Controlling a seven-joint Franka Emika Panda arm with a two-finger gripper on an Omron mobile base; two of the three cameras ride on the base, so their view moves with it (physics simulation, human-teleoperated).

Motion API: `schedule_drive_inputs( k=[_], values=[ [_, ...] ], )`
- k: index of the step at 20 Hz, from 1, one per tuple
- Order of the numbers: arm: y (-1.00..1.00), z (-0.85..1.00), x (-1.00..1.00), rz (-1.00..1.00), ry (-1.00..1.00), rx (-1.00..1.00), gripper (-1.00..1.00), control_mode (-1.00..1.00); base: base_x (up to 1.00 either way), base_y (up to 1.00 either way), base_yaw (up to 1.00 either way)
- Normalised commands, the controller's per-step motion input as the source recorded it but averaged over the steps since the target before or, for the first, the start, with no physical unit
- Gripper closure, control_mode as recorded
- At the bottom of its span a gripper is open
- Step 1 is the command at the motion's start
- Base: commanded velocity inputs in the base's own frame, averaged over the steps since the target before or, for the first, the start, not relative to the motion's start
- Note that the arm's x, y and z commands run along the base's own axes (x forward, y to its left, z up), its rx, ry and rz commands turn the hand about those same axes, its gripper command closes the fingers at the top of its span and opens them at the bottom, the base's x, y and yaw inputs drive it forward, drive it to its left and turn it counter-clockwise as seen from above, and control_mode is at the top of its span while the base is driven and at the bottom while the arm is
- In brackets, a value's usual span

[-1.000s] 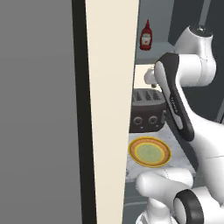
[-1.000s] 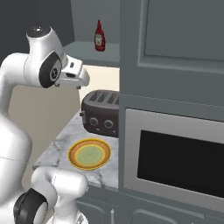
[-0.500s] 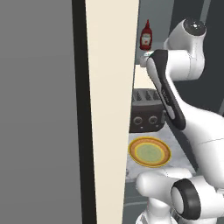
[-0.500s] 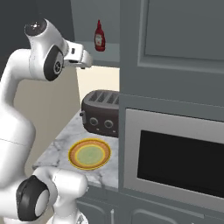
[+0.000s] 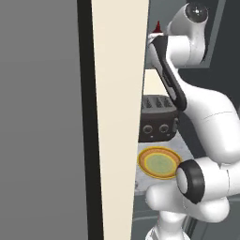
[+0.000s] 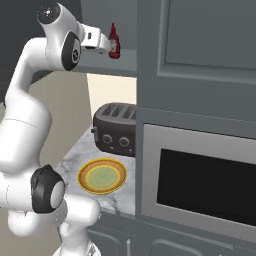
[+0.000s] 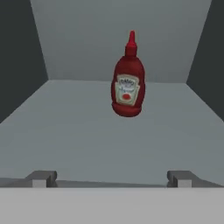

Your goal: Move the hot dog bun to the plate on the dining table and place the condiment next to that plate. Then navigate to the fridge and take the sausage and place it on the plate as well.

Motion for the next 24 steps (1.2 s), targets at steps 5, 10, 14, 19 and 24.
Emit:
schedule_drive_inputs(
  k=[5,10,14,19,24],
  values=[
    [-0.15,0.01,0.75,-0.05,-0.18,0.00,-1.00,-1.00,0.00,0.00,0.00],
    [-0.18,0.05,0.63,-0.07,-0.02,0.00,-1.00,-1.00,0.00,0.00,0.00],
    [-0.03,0.43,0.49,-0.03,0.05,0.02,-1.00,-1.00,0.00,0.00,0.00],
    [-0.12,0.41,0.54,-0.02,0.07,0.04,-1.00,-1.00,0.00,0.00,0.00],
    [-0.13,0.09,0.44,-0.01,0.03,0.00,-1.00,-1.00,0.00,0.00,0.00]
  ],
)
